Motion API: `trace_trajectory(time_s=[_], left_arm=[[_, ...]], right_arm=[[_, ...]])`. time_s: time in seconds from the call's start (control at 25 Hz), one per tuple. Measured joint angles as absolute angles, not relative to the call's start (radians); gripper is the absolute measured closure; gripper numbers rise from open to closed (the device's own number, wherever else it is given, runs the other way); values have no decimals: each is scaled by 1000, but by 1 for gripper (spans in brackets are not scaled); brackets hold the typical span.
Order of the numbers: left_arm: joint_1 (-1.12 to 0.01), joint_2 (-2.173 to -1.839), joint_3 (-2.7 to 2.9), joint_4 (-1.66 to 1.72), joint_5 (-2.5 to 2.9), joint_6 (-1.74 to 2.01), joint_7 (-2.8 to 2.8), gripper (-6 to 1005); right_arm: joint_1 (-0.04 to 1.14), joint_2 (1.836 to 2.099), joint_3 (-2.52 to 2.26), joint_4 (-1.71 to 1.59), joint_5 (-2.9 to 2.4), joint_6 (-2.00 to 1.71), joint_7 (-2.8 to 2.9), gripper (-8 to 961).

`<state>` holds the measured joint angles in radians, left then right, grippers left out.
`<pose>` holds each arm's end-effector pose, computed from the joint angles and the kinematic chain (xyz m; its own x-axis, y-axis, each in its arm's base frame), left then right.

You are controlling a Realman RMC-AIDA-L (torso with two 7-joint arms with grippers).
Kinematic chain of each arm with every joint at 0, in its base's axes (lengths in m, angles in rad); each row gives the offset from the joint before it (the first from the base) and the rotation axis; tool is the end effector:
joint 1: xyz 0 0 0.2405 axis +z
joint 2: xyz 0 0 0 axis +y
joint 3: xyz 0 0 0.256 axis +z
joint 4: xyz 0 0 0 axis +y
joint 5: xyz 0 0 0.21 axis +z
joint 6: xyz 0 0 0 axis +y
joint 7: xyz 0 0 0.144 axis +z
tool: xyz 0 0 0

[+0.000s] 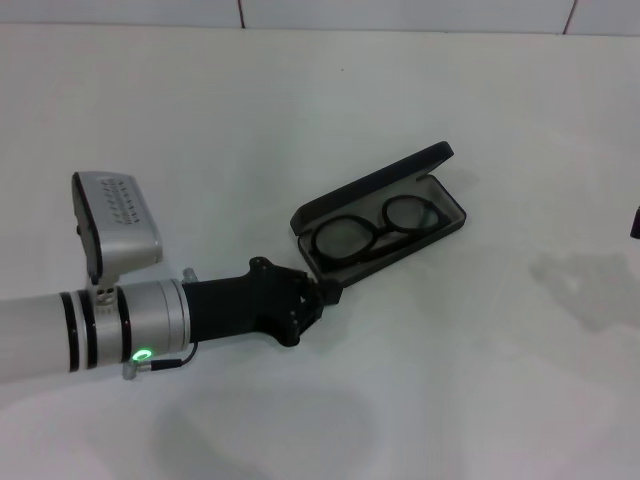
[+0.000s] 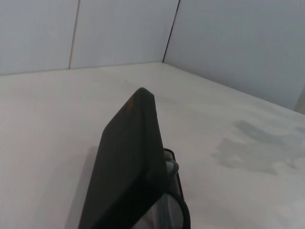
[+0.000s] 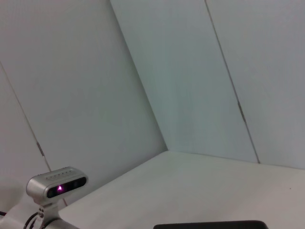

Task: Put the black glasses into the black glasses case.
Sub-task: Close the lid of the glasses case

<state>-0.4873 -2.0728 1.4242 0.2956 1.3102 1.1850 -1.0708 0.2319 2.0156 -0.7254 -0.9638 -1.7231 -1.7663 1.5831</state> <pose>-0.2792 0.2922 -0.0972 0.7969 0.3822 0.4678 0.4935 -0.8585 -0.1392 0.2909 0.2696 0.0872 0.6839 -0.3479 -0.6413 -0.5618 -0.8119 -0.1588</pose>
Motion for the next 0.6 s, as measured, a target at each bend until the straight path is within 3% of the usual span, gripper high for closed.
trace_trajectory(time_s=[0.6], left_arm=[[-477, -2068, 1409, 345, 1305, 1163, -1071, 950]], right_arm=[[227, 2014, -724, -944, -1723, -1773, 1574, 738]])
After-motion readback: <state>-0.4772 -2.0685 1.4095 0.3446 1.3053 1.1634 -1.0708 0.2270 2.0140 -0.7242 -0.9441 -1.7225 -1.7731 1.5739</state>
